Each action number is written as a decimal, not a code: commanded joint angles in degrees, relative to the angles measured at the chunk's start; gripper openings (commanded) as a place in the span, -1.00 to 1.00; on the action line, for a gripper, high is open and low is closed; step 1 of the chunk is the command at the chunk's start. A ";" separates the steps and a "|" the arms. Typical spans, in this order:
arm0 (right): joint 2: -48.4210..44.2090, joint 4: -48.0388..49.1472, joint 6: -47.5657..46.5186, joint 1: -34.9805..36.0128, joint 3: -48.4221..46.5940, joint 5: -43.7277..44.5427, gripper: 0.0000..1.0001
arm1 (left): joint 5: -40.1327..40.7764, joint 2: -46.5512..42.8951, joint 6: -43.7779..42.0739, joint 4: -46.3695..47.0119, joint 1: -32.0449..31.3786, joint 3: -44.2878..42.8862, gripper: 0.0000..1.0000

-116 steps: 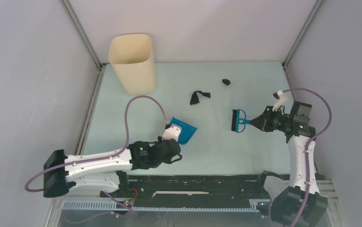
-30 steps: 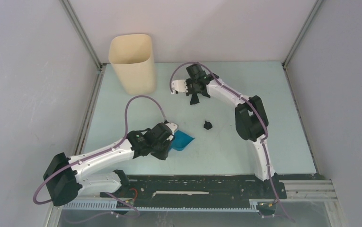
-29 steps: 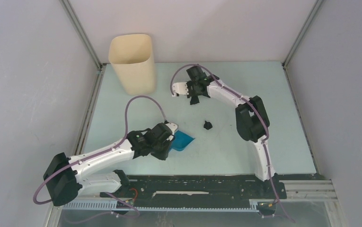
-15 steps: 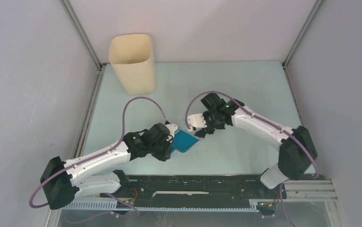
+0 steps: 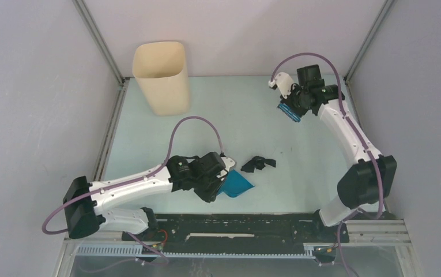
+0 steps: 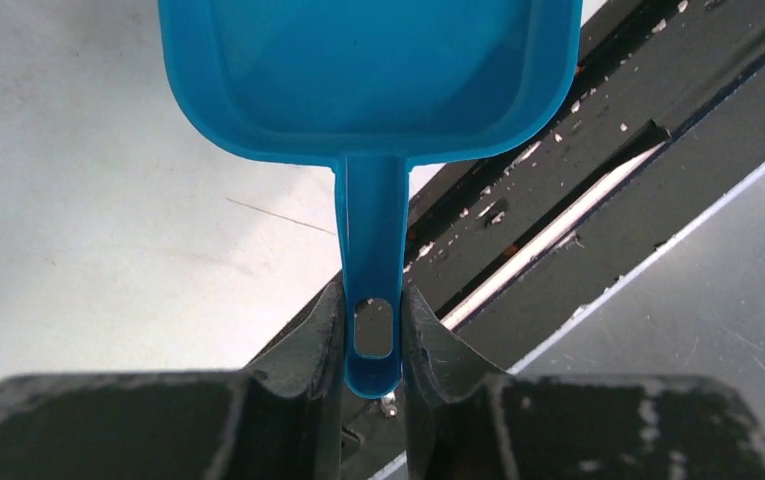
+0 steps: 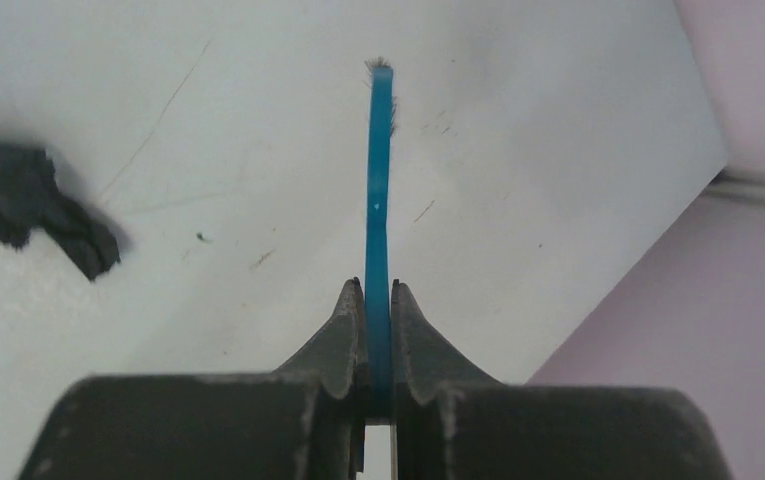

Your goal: Sweep away the paper scraps from the table

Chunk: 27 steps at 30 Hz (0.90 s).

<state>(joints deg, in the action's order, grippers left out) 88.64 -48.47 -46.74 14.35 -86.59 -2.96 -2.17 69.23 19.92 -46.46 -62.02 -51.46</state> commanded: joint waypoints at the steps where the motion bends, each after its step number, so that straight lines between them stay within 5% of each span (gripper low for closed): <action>1: 5.85 -5.83 17.47 -3.21 -6.05 -2.10 -1.00 | 1.62 2.00 0.47 -9.61 -1.01 -4.48 -1.00; 14: 9.67 -6.49 25.60 7.66 -0.76 16.47 -1.00 | 0.89 7.46 -1.50 -11.17 -1.00 -5.06 -1.00; 27: 11.65 -15.32 34.11 17.06 2.35 -10.52 -1.00 | -1.52 17.32 -4.13 -5.95 -1.46 -9.83 -1.00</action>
<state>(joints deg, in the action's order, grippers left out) 99.90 -59.79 -17.02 30.06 -84.36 -0.82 -2.09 83.99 17.78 -55.13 -62.89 -57.84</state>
